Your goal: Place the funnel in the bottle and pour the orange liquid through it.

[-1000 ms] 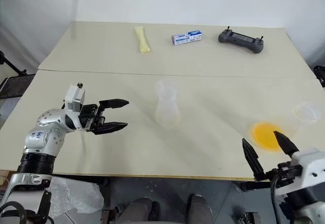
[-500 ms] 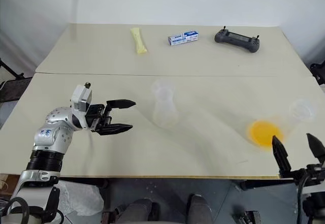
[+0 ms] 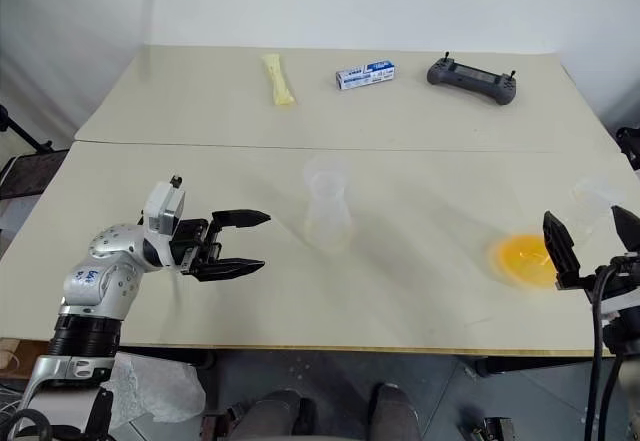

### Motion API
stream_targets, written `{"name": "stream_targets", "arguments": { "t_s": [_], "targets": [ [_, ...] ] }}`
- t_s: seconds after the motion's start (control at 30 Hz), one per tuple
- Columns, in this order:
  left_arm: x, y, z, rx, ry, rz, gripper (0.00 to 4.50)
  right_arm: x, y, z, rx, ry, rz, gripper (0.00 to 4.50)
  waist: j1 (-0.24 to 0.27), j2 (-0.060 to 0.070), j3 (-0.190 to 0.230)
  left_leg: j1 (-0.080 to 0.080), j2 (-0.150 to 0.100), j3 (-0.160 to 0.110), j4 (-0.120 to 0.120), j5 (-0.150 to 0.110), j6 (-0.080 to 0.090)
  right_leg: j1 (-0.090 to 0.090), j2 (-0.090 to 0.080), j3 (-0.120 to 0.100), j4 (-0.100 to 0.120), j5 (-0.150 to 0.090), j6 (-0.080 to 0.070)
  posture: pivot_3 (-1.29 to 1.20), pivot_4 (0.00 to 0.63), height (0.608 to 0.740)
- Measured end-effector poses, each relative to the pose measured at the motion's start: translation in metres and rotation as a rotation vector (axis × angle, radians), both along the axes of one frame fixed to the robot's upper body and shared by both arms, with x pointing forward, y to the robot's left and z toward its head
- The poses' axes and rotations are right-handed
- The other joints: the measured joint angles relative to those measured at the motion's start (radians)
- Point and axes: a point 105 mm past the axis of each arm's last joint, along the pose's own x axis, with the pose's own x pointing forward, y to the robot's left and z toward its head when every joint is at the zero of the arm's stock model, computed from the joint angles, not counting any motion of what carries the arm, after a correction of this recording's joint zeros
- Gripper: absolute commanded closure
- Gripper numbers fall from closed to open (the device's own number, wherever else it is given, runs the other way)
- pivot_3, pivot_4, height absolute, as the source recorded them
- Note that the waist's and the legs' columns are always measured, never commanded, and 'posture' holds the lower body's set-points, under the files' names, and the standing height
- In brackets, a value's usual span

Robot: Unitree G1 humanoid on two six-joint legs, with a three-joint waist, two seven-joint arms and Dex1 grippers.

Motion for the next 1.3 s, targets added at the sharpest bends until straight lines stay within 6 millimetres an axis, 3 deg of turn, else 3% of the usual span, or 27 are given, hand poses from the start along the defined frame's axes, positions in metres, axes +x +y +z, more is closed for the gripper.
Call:
{"name": "stream_targets", "arguments": {
  "t_s": [0.37,0.73,0.93,1.3],
  "targets": [
    [0.003,-0.003,0.004,-0.023,-0.008,0.003,0.05,-0.028,0.02,0.002,0.052,0.001,-0.052,0.0,-0.001,0.0,0.0,0.0,0.0,0.0,0.0,0.0,0.0,0.0,0.001,0.001,-0.001,0.0,0.0,0.0,0.15,0.74],
    [0.006,-0.003,0.006,-0.021,-0.016,-0.024,0.05,-0.036,0.025,-0.007,0.132,-0.004,-0.119,0.0,-0.003,0.0,0.0,0.0,0.0,0.001,-0.001,0.0,0.0,0.0,0.001,0.001,-0.001,0.0,0.0,0.0,0.15,0.74],
    [0.006,-0.003,0.005,-0.016,-0.016,-0.028,0.05,-0.034,0.022,-0.007,0.129,-0.014,-0.146,0.0,-0.003,0.0,0.0,0.0,0.0,0.001,-0.001,0.0,0.0,-0.001,0.001,0.001,-0.001,0.0,0.0,0.0,0.15,0.74],
    [0.006,-0.003,0.005,-0.014,-0.015,-0.022,0.05,-0.021,-0.001,-0.015,0.138,-0.018,-0.24,0.0,-0.004,0.001,0.0,0.0,0.001,0.001,-0.003,0.0,0.0,-0.001,0.001,0.001,-0.003,0.0,0.0,0.0,0.15,0.74]
  ]
}}
